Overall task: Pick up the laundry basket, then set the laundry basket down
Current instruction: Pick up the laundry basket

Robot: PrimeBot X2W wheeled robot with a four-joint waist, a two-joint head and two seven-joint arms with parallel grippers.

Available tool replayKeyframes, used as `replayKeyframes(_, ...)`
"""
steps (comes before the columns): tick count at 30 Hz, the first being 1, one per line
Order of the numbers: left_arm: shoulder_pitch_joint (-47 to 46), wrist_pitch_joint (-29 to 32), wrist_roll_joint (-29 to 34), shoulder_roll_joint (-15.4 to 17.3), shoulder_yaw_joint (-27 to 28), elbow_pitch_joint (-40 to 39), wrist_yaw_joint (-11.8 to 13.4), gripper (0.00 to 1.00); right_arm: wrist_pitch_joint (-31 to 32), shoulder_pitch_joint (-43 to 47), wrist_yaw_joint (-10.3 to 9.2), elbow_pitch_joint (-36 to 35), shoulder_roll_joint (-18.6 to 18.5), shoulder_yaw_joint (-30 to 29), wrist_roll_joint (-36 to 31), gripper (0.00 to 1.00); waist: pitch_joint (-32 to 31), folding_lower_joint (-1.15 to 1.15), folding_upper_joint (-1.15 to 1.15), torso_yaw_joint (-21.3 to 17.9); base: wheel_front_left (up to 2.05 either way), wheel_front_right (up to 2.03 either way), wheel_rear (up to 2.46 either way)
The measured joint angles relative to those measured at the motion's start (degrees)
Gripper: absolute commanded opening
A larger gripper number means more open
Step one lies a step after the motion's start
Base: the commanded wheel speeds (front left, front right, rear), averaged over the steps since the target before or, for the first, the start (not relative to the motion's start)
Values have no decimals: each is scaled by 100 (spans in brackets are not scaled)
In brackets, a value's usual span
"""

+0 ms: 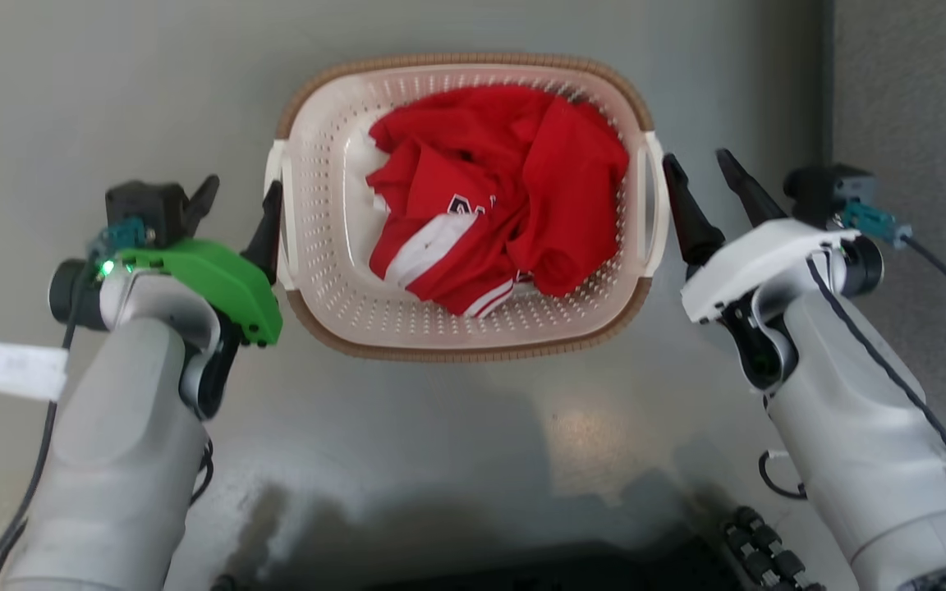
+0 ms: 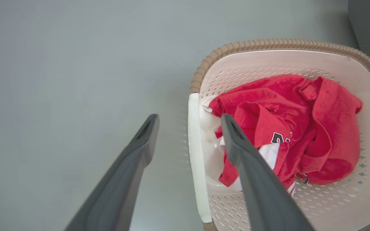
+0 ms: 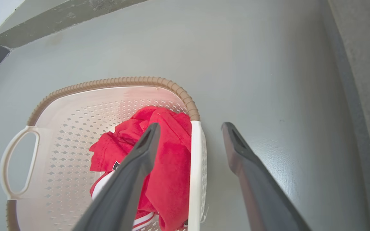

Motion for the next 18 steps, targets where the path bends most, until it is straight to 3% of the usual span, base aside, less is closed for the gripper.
replayKeyframes(18,-893,56,-328,-144,-608,658,-1,100,167,-939,1,823,3,436,302,100,906,0,0,31,0,0,0)
